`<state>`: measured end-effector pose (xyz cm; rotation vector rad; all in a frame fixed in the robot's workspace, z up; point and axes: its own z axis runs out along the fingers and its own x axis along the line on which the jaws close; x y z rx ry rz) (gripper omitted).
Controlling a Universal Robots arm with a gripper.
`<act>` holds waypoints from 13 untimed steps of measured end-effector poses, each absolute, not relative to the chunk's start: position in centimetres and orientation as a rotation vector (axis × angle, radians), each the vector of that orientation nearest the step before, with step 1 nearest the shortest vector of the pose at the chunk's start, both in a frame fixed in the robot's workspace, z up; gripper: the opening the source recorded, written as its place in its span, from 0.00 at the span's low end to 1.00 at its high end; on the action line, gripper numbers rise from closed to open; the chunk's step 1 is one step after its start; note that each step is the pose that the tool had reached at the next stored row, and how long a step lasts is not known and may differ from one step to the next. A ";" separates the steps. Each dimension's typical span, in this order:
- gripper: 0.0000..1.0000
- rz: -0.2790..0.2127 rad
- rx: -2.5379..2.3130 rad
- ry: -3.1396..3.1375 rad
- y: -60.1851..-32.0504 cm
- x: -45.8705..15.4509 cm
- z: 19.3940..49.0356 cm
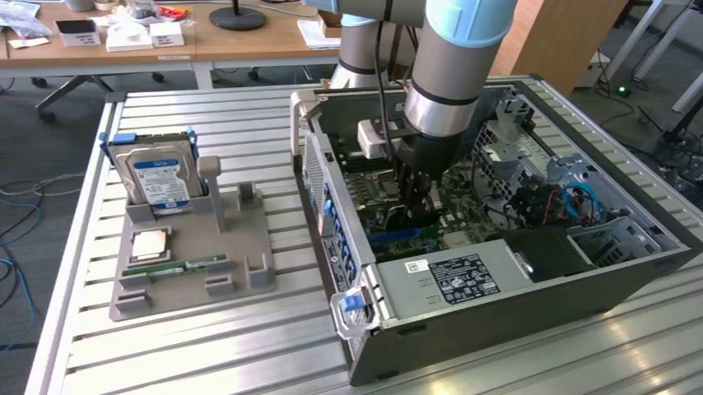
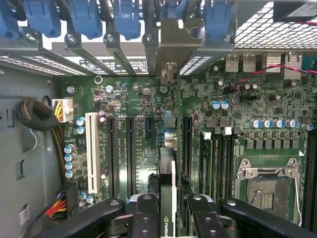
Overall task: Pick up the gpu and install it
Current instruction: 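Insert the gpu into the slot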
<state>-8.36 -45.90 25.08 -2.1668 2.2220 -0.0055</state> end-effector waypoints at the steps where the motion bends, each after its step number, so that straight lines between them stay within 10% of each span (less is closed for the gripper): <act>1: 0.27 -0.006 -2.166 2.223 -45.9 -8.4 25.1; 13: 0.27 -0.010 -2.165 2.228 -45.9 -8.4 24.8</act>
